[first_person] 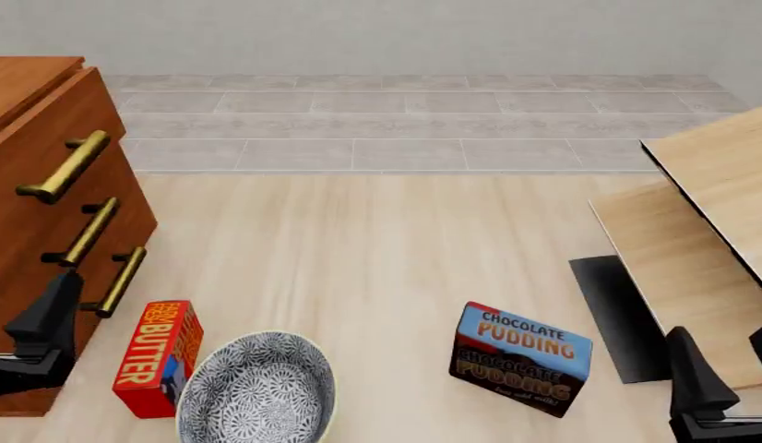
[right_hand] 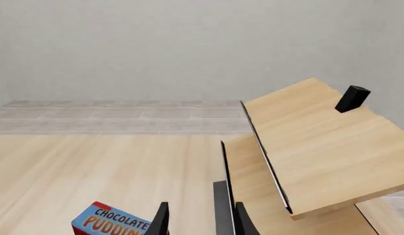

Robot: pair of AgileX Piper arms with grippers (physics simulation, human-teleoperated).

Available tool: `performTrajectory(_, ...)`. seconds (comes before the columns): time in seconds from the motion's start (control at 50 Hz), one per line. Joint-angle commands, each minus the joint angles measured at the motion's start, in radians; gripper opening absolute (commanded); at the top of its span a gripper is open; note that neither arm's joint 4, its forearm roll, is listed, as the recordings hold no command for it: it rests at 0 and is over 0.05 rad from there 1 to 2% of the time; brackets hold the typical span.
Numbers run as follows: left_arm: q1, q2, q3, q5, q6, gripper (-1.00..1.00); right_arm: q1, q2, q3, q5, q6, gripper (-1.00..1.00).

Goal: Close the top drawer of the cabinet and put the bowl on top of it.

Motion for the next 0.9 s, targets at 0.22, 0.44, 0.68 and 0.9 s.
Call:
performTrajectory(0.22, 0.024, 0.185, -0.095, -0.064, -0.032, 1.00, 0.000, -0.012, -0.001, 0.012, 0.000, 1.00)
performTrajectory(0.44, 0.045, 0.248, -0.110, -0.113, -0.038, 1.00, 0.000, -0.012, -0.001, 0.012, 0.000, 1.00)
performTrajectory(0.68, 0.096, 0.295, -0.090, -0.181, -0.017, 1.00, 0.000, -0.012, -0.001, 0.012, 0.000, 1.00)
performTrajectory(0.9, 0.126, 0.330, -0.092, -0.205, -0.040, 1.00, 0.000, -0.012, -0.001, 0.012, 0.000, 1.00)
